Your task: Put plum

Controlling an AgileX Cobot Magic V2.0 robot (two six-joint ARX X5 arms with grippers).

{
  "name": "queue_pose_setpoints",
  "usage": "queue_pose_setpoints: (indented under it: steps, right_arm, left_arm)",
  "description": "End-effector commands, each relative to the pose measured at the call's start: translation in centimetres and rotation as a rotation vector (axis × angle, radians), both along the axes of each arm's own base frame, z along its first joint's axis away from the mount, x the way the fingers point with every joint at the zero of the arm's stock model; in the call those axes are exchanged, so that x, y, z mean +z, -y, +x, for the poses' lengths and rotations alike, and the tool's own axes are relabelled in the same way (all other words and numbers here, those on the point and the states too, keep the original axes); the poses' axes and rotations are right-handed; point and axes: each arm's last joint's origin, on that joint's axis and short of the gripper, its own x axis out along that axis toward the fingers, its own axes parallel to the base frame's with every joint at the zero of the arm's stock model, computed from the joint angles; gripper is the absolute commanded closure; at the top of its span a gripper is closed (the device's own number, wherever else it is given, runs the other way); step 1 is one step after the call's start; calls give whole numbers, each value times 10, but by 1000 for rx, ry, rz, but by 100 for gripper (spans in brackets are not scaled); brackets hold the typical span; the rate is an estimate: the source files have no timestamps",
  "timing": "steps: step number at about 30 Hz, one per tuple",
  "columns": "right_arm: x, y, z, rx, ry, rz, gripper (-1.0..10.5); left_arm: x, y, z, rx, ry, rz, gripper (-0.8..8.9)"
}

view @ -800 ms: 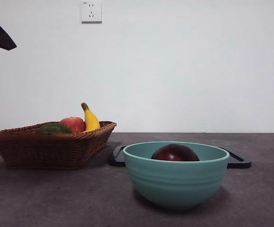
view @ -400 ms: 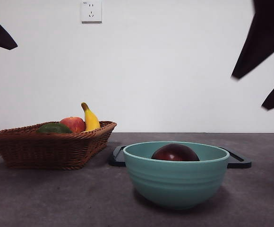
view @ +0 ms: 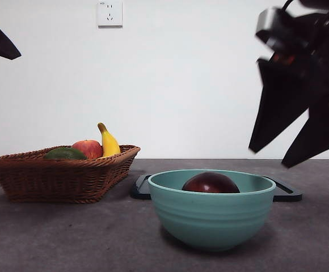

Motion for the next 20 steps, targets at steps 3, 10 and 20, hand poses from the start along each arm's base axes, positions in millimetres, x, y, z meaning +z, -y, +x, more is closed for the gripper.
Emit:
queue_pose_setpoints:
  steps: [3, 10, 20]
  right_arm:
    - [-12, -11, 10, 1, -10, -13, 687]
    - [-28, -21, 19, 4, -21, -37, 771]
    - [-34, -27, 21, 20, -27, -41, 934]
  left_arm:
    - [3, 2, 1, -22, 29, -9, 440]
    - [3, 2, 1, -23, 32, -8, 440]
    - [3, 2, 1, -23, 33, -9, 440]
